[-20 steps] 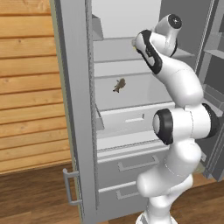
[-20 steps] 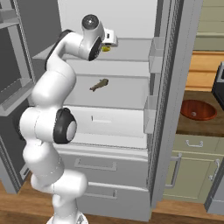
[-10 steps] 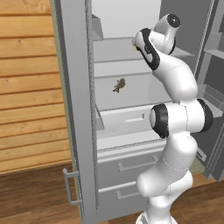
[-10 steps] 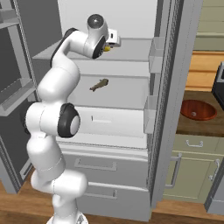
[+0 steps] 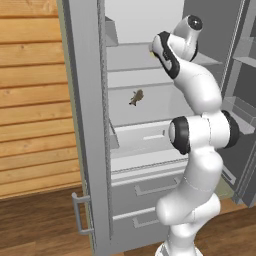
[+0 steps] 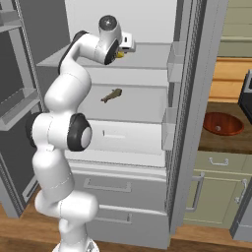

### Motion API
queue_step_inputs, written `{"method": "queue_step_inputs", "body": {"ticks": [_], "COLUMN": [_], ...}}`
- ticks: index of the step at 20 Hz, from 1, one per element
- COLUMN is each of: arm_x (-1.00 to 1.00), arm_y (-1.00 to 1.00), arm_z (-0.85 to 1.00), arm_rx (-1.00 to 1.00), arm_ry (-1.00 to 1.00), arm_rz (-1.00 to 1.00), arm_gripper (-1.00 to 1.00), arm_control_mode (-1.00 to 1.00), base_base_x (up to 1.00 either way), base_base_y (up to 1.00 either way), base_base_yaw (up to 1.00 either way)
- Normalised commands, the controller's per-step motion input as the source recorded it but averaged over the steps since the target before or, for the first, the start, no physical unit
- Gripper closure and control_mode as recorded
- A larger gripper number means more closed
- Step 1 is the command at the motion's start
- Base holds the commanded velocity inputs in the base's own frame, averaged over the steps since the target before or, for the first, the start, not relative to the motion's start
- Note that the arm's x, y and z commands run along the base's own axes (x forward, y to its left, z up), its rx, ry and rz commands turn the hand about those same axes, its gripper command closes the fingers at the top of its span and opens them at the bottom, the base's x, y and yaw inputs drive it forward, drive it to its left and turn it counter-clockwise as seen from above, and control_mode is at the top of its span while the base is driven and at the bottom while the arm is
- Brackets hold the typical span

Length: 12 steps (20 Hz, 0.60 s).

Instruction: Grab a lemon wedge from the fridge and one ice cube from the ice bowl, and put them in the glass of lemonade.

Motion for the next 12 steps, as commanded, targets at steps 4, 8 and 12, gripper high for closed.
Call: {"method": "queue_step_inputs", "body": {"ticks": [4, 8, 12], "arm_x": [0.08, 0.14, 0.29], "arm_y": [0.02, 0.00, 0.00], "arm_z": [-0.04, -0.11, -0.04], "arm_rx": [0.00, 0.00, 0.00], "arm_ry": [0.02, 0.04, 0.01], "arm_rz": [0.00, 0.00, 0.00], "arm_gripper": [-1.00, -1.00, -1.00], "arm_control_mode": [-1.00, -1.00, -1.00], "base_base_x": [0.00, 0.00, 0.00], "base_base_y": [0.00, 0.00, 0.00], "base_base_yaw": [0.00, 0.00, 0.00]}}
